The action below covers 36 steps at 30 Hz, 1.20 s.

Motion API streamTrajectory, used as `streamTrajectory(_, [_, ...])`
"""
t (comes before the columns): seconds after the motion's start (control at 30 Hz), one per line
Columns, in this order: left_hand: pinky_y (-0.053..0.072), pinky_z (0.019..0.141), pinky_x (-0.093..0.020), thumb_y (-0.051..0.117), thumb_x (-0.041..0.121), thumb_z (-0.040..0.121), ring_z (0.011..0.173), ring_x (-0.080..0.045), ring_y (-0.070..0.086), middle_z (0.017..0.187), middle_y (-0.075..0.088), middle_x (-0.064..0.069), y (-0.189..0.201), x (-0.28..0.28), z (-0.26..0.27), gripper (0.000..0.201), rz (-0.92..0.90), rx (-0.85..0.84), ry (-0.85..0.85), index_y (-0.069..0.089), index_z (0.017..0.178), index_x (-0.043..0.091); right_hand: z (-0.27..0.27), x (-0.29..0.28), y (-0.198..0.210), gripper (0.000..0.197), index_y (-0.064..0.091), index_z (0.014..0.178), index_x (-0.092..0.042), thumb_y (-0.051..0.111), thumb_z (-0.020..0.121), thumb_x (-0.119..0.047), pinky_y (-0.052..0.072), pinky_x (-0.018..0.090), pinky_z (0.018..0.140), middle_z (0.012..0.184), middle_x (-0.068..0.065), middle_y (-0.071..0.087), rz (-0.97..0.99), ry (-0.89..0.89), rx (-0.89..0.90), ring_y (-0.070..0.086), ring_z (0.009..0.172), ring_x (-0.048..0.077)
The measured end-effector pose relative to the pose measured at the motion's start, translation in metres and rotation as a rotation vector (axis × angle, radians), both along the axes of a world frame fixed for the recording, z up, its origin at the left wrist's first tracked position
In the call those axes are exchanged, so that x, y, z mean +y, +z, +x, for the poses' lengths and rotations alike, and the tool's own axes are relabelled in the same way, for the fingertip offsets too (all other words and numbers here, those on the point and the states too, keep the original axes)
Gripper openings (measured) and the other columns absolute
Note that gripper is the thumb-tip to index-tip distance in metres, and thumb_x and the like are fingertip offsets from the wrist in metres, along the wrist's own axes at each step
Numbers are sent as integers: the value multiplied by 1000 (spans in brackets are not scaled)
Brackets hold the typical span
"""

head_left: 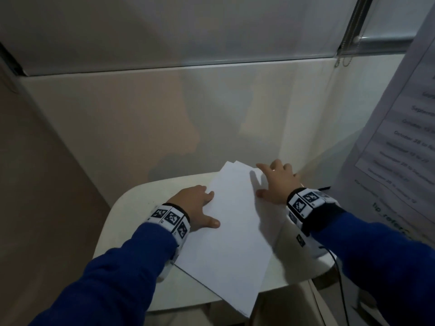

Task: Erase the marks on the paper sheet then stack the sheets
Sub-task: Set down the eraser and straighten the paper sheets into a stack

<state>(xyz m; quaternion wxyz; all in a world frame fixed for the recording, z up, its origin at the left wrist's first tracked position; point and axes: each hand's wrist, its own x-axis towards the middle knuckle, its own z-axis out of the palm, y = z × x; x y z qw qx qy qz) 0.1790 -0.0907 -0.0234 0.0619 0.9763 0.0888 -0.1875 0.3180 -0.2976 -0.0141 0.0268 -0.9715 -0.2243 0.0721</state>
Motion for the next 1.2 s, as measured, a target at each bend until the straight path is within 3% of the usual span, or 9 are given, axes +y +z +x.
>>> streamTrajectory(0.07, [32,117,-39,58,75,81,145,-23,31,160,28,-4,6,-9,-1,97,39,21,22,27,157,22,-12,2,-3,82,26,148,-30,66,81,-55,34,55,108,146,13,27,10,-121,65,29,135,39])
streamTrajectory(0.2, [49,88,-33,64,70,81,114,-24,57,130,55,-6,16,-26,-3,76,86,6,70,54,131,14,-31,2,-3,101,21,149,-12,69,76,-63,31,45,113,152,22,20,-72,-282,248,29,139,41])
streamTrajectory(0.27, [47,98,-35,63,70,81,125,-25,51,139,50,-6,15,-26,-6,83,70,-7,84,48,140,15,-38,0,-4,107,19,150,-10,71,73,-63,34,44,112,150,22,23,-91,-315,288,33,138,40])
streamTrajectory(0.37, [30,116,-35,62,70,83,144,-23,32,156,32,-5,11,-20,-15,94,5,-40,98,30,155,18,-48,-5,-7,109,21,149,-10,72,68,-62,40,43,109,146,21,29,-115,-336,313,40,134,39])
streamTrajectory(0.57, [29,119,-36,79,55,76,147,-16,28,160,29,3,4,-9,-15,102,-226,-148,221,26,158,22,-51,-5,0,97,16,150,-8,67,82,-55,38,41,108,146,24,28,6,-286,301,39,133,39])
streamTrajectory(0.77, [36,114,-36,76,43,85,141,-20,40,154,39,-4,4,-8,0,81,-303,-246,285,40,151,12,-46,-18,-6,98,5,153,-3,62,87,-47,34,42,112,149,27,25,-29,-344,269,34,137,41])
streamTrajectory(0.87, [42,105,-33,69,46,89,129,-24,49,141,50,-7,6,-12,4,63,-160,-236,264,53,137,10,-44,-11,-2,83,15,148,-4,61,89,-41,38,42,107,144,26,32,9,-276,285,40,132,40])
streamTrajectory(1.0, [46,81,-30,67,54,87,108,-25,58,122,56,-9,9,-11,6,55,-22,-158,234,61,117,9,-43,7,1,66,30,136,-10,65,86,-34,41,41,102,134,20,41,-17,-159,277,43,126,38])
streamTrajectory(1.2, [47,72,-28,65,64,84,101,-23,61,113,63,-8,7,-3,-10,64,31,-130,307,61,115,9,-38,14,0,91,19,153,-14,72,81,-34,36,40,108,144,17,36,164,-89,246,39,133,36])
